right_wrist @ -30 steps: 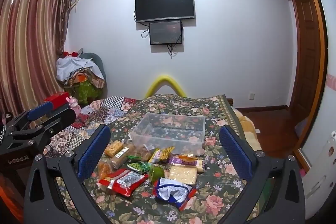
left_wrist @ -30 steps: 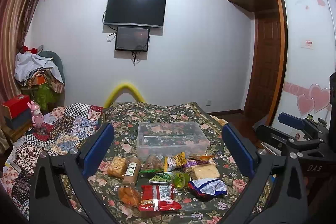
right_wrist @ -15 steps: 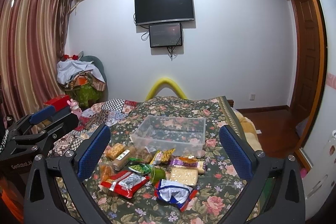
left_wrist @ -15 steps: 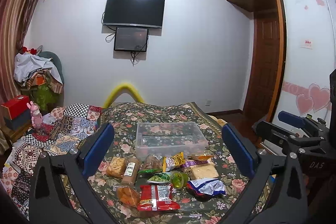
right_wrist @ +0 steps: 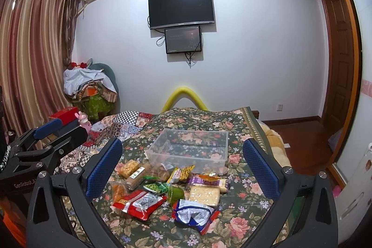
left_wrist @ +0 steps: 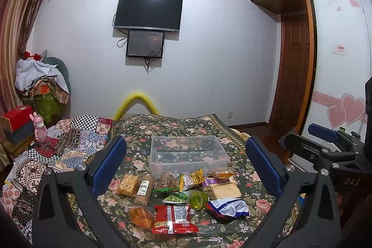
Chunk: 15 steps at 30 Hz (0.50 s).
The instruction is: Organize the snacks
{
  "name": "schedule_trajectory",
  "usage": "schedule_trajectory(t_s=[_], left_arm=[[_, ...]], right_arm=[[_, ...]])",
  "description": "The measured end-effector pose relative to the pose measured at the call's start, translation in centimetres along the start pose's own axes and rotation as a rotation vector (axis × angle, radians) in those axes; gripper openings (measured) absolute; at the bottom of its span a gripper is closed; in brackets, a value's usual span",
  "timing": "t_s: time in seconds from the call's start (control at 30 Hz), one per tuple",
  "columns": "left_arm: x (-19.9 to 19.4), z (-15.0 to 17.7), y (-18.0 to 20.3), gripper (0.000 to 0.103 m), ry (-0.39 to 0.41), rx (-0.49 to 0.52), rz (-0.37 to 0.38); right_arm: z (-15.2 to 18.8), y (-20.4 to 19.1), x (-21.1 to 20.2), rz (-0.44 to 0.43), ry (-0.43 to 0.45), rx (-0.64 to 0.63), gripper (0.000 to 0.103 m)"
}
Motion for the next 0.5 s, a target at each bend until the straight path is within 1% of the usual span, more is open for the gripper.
schedule_trajectory(t_s=[0.5], left_arm=[[0.06,0.03,0.02,0.103,0.001,-0.003,0.0]], right_arm=[[0.08,0.07,0.04,0.0,0.002,0.002,0.103]])
Point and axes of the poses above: each gripper's, at about its wrist camera, not at the fingertips, and x roughly the way its jaws point, y to its right, z to its underside, the point moved 1 cm from there along x, roughly the way its jaws point, and after that the axes turned 12 degrees about -x, right-handed, at the moved point
